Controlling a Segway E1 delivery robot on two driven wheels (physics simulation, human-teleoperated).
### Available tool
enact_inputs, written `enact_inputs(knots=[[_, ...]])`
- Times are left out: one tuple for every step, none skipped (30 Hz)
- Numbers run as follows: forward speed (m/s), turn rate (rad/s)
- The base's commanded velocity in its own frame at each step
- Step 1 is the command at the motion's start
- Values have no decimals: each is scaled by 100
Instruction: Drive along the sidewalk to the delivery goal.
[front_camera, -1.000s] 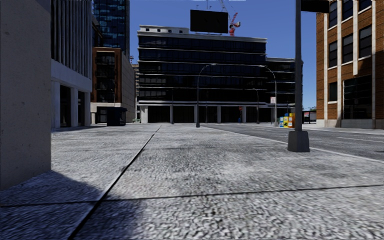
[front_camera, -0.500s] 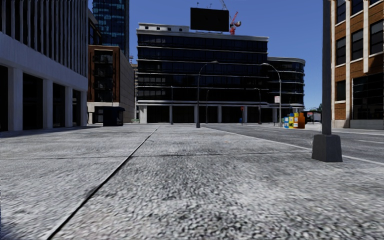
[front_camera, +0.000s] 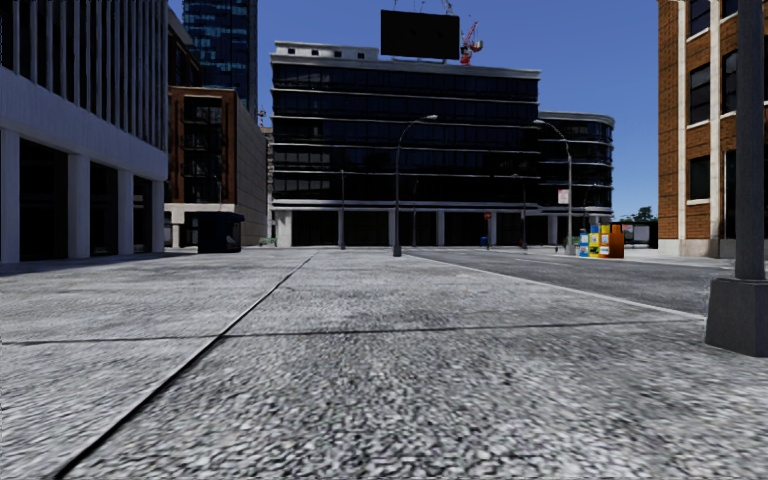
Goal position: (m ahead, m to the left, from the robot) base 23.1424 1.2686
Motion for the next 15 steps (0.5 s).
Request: enact_inputs(knots=[[200, 0], [200, 0], [200, 0], [200, 0], [200, 0], [200, 0], [200, 0], [200, 0], [200, 0], [200, 0], [200, 0], [200, 0], [200, 0], [200, 0], [200, 0]])
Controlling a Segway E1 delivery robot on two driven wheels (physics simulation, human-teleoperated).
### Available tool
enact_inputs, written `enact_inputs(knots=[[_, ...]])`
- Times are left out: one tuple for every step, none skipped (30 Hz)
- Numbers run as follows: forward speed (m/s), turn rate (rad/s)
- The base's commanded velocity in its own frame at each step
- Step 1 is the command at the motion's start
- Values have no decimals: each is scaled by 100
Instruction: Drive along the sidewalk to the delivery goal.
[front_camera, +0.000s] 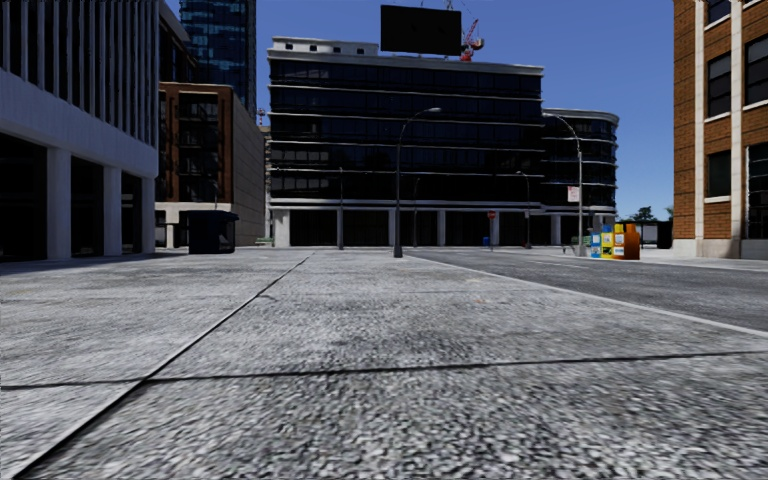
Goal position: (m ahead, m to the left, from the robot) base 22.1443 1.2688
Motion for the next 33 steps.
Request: enact_inputs(knots=[[200, 0], [200, 0], [200, 0], [200, 0], [200, 0], [200, 0], [200, 0], [200, 0], [200, 0], [200, 0], [200, 0], [200, 0], [200, 0], [200, 0], [200, 0], [200, 0], [200, 0], [200, 0], [200, 0], [200, 0], [200, 0], [200, 0], [200, 0], [200, 0], [200, 0], [200, 0], [200, 0], [200, 0], [200, 0], [200, 0], [200, 0], [200, 0], [200, 0]])
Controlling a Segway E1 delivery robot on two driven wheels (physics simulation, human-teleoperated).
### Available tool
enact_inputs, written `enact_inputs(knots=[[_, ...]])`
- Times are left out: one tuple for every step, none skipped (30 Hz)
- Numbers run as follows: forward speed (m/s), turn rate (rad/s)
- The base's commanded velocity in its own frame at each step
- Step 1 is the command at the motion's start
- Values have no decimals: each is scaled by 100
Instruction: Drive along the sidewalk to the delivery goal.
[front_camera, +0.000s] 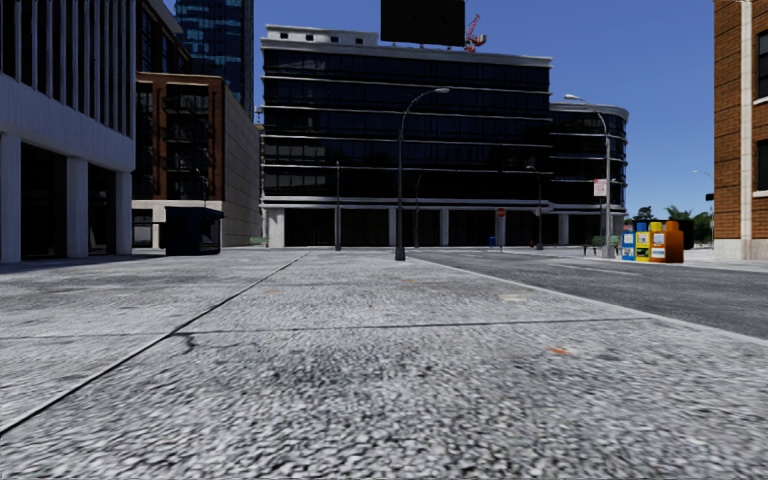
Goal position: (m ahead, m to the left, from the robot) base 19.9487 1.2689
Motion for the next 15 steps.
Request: enact_inputs(knots=[[200, 0], [200, 0], [200, 0], [200, 0], [200, 0], [200, 0], [200, 0], [200, 0], [200, 0], [200, 0], [200, 0], [200, 0], [200, 0], [200, 0], [200, 0]])
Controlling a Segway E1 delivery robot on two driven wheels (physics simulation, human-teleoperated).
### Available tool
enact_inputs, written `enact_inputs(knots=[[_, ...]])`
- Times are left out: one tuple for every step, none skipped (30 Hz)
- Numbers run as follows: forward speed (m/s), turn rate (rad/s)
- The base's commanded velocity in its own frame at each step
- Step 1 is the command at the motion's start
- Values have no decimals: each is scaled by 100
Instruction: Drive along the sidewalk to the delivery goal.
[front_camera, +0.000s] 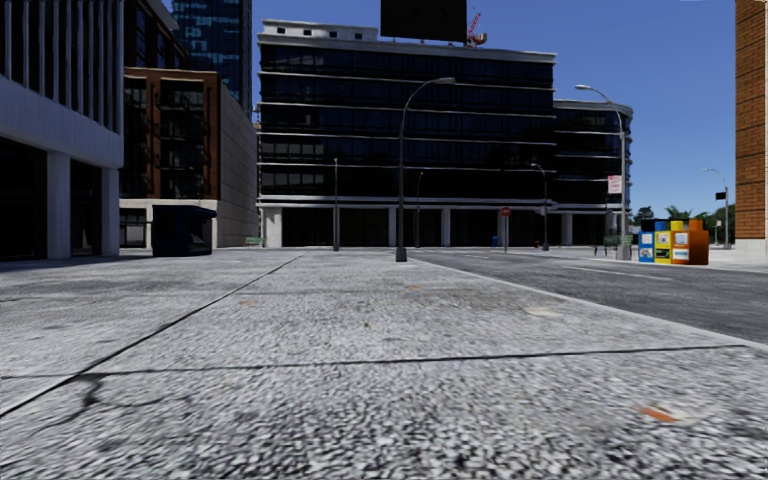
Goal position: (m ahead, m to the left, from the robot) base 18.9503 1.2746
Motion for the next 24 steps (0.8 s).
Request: enact_inputs(knots=[[200, 0], [200, 0], [200, 0], [200, 0], [200, 0], [200, 0], [200, 0], [200, 0], [200, 0], [200, 0], [200, 0], [200, 0], [200, 0], [200, 0], [200, 0], [200, 0], [200, 0], [200, 0], [200, 0], [200, 0], [200, 0], [200, 0], [200, 0], [200, 0]])
